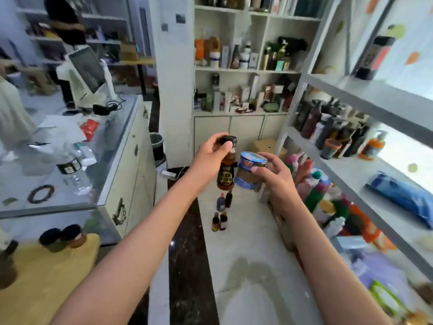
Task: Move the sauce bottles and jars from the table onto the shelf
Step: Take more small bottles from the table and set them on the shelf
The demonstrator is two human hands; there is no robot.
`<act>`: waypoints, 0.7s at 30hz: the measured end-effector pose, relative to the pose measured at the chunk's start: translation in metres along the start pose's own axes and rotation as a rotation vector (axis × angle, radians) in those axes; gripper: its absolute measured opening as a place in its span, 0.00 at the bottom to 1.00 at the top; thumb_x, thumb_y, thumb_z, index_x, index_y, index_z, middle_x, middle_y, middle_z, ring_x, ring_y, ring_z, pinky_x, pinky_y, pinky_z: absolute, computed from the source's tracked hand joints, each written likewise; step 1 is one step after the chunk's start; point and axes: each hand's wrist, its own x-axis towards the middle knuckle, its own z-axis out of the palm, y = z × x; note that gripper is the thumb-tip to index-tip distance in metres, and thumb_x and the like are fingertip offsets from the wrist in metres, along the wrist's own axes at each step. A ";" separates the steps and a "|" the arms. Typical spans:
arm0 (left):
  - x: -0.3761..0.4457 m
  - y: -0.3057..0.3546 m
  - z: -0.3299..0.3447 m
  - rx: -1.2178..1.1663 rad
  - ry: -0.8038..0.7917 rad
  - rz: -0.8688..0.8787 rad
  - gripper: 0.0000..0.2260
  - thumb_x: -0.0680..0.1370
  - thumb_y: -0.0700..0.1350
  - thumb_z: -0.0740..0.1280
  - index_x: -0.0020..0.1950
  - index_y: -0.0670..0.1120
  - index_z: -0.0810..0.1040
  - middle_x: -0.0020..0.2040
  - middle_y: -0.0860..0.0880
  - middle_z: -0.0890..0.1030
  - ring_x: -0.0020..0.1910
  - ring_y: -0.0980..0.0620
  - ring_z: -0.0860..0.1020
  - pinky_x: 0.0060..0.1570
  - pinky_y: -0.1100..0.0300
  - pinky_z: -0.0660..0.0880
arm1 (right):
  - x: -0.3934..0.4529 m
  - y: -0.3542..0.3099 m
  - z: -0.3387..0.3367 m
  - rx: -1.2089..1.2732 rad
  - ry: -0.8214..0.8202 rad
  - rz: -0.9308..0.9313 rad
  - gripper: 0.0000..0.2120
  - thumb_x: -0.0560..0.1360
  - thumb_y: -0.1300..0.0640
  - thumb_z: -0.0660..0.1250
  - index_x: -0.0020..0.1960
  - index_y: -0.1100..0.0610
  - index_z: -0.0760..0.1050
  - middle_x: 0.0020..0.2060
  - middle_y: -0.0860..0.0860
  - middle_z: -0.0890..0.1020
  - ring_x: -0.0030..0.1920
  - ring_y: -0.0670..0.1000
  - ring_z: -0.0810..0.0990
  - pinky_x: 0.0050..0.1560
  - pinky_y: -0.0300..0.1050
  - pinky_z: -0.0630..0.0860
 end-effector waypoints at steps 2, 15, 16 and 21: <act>0.012 0.010 0.056 0.027 -0.096 0.019 0.13 0.82 0.41 0.62 0.66 0.44 0.74 0.53 0.47 0.81 0.50 0.54 0.79 0.53 0.61 0.76 | 0.003 -0.012 -0.052 0.004 0.066 -0.035 0.26 0.65 0.59 0.74 0.63 0.57 0.75 0.53 0.53 0.85 0.52 0.49 0.83 0.50 0.41 0.79; 0.072 0.044 0.354 0.006 -0.379 0.088 0.14 0.82 0.46 0.62 0.68 0.50 0.73 0.52 0.53 0.78 0.49 0.58 0.78 0.49 0.65 0.77 | 0.030 -0.063 -0.324 -0.187 0.464 -0.161 0.25 0.72 0.66 0.72 0.68 0.60 0.74 0.53 0.54 0.84 0.48 0.42 0.83 0.43 0.34 0.78; 0.075 0.048 0.371 -0.004 -0.400 0.093 0.14 0.82 0.46 0.62 0.68 0.50 0.73 0.52 0.54 0.78 0.49 0.59 0.78 0.46 0.67 0.77 | 0.033 -0.066 -0.340 -0.195 0.486 -0.170 0.24 0.72 0.67 0.72 0.67 0.61 0.74 0.53 0.55 0.84 0.48 0.43 0.83 0.43 0.34 0.78; 0.103 0.054 0.437 -0.036 -0.432 0.128 0.17 0.81 0.45 0.64 0.70 0.51 0.70 0.64 0.50 0.76 0.61 0.53 0.76 0.59 0.56 0.74 | 0.053 -0.082 -0.397 -0.219 0.587 -0.214 0.24 0.72 0.66 0.73 0.66 0.58 0.75 0.53 0.55 0.84 0.52 0.50 0.83 0.43 0.34 0.78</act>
